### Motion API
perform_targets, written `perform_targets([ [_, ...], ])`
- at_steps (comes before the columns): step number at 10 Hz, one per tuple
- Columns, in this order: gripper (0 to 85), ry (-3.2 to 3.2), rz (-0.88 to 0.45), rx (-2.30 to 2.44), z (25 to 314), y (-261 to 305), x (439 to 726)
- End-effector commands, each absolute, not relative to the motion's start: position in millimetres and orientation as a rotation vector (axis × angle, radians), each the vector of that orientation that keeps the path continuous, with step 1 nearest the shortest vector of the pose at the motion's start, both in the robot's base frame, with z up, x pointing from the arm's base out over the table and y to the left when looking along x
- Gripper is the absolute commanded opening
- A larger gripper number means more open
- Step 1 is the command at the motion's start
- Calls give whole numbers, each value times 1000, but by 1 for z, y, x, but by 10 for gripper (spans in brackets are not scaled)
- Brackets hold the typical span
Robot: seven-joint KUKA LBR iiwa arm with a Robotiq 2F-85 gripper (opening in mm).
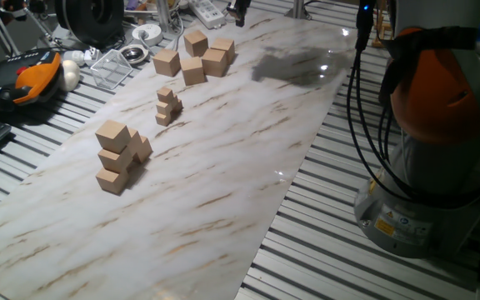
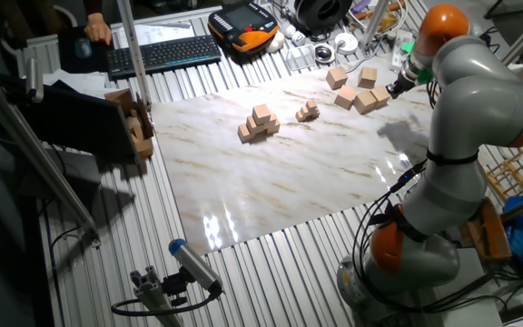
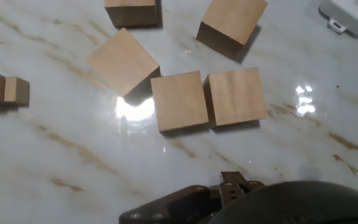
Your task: Stack the blocks into a pyramid shape
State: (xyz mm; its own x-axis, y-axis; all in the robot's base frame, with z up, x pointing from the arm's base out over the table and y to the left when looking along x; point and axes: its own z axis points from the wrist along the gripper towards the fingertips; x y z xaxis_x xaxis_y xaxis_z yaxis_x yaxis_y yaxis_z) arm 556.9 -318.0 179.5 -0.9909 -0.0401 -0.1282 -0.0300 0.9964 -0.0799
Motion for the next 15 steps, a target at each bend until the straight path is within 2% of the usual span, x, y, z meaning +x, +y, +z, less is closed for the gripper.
perform_targets([
  [1, 0, 3006, -119, -71, 179, -321, 560],
  [6, 0, 3042, -80, -70, 179, -334, 570],
  [15, 0, 3025, -87, -189, 175, -363, 588],
])
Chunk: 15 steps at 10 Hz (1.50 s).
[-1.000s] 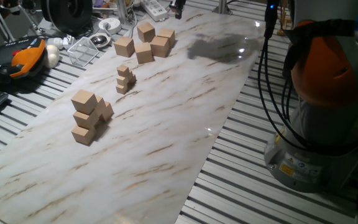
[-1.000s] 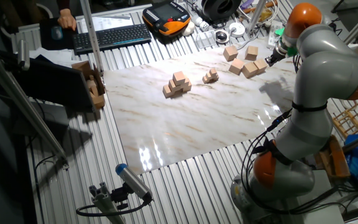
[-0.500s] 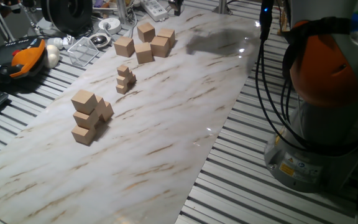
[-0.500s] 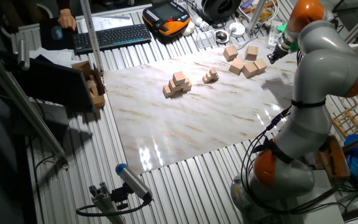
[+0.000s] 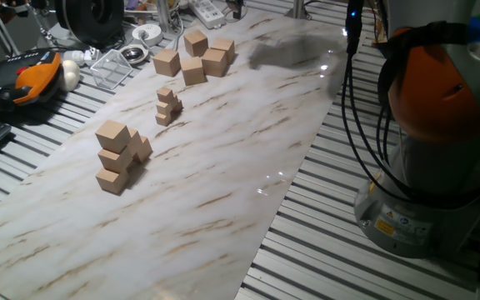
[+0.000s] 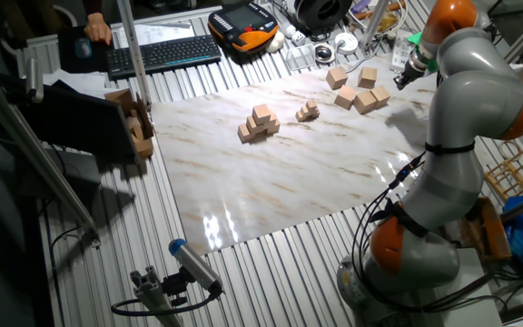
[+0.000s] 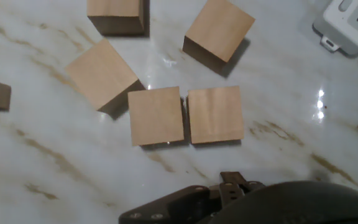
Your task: Stack the blocks into a pyramid shape
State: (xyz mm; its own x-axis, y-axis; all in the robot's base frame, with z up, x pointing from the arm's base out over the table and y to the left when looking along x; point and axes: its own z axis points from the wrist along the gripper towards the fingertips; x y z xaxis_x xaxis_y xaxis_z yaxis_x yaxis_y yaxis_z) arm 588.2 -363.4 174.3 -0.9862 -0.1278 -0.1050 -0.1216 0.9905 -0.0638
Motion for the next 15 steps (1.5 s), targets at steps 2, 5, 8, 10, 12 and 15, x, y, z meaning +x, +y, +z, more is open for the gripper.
perform_targets([
  [2, 0, 3026, -83, -209, 170, -367, 590],
  [5, 0, 3033, -72, -246, 167, -376, 594],
  [8, 0, 3042, -70, -258, 164, -381, 597],
  [10, 0, 3058, -73, -208, 164, -381, 597],
  [12, 0, 3047, -80, -243, 161, -384, 599],
  [15, 0, 3043, -54, -286, 153, -386, 600],
])
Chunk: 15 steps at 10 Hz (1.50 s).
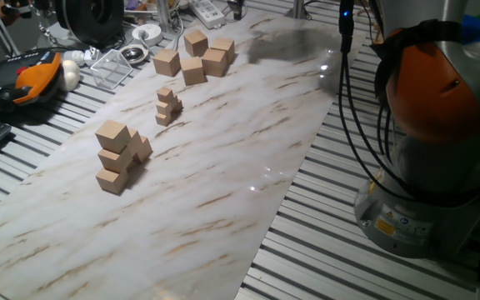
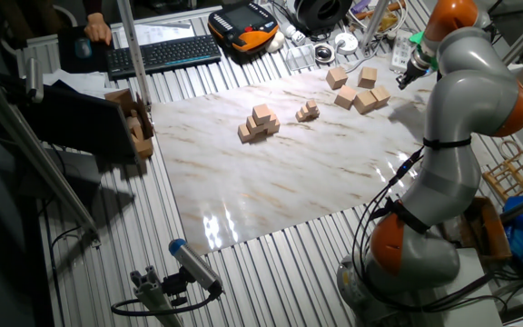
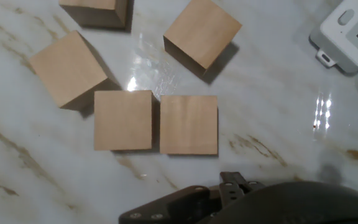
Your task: Stack the blocks into a pyramid shape
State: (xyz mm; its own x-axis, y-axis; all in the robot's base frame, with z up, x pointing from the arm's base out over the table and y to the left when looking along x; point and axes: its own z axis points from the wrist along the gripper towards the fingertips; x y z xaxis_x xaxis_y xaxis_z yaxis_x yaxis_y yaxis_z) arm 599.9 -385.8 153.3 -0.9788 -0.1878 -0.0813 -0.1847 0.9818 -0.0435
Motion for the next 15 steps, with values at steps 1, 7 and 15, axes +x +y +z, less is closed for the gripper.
perform_targets([
  [1, 0, 3042, -57, -291, 153, -386, 600],
  [7, 0, 3052, -57, -270, 154, -394, 606],
  [15, 0, 3068, -30, -280, 168, -409, 618],
])
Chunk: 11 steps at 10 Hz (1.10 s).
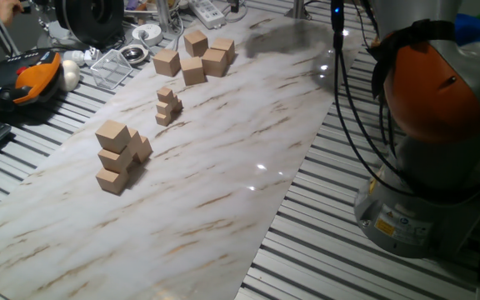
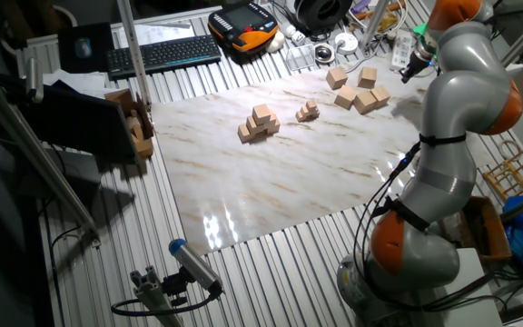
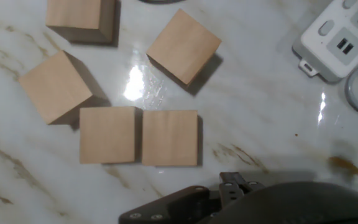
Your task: Stack the blocks into a pyramid shape
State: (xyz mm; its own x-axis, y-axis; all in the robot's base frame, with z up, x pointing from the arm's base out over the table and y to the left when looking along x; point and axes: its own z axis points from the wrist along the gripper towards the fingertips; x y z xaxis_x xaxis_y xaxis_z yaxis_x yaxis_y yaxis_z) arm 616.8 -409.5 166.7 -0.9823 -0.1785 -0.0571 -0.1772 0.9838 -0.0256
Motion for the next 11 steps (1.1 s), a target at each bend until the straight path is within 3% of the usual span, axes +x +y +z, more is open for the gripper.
perform_targets([
  [1, 0, 3060, -85, -293, 167, -408, 617],
  [11, 0, 3011, -2, -411, 130, -411, 613],
])
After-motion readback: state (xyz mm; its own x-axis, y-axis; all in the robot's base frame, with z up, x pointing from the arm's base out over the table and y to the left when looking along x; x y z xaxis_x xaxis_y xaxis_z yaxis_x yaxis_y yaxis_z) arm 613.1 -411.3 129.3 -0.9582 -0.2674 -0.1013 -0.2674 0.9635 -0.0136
